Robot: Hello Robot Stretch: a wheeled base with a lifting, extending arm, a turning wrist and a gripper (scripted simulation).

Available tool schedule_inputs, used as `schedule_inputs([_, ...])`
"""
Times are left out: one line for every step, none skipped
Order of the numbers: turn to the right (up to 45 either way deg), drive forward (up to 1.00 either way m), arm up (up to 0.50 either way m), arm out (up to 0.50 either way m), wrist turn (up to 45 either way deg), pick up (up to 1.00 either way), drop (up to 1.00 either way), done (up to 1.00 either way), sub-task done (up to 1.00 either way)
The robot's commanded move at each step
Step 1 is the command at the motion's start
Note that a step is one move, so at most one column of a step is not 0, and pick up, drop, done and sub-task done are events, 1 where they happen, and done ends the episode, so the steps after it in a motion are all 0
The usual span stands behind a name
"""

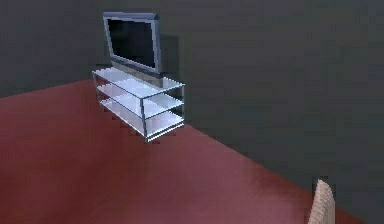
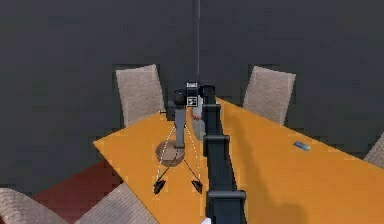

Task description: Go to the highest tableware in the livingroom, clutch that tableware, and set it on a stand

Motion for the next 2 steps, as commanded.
schedule_inputs([0.0,0.00,0.00,0.00,45.0,0.00,0.00,0.00,0.00])
schedule_inputs([0.0,0.00,0.00,0.00,45.0,0.00,0.00,0.00,0.00])
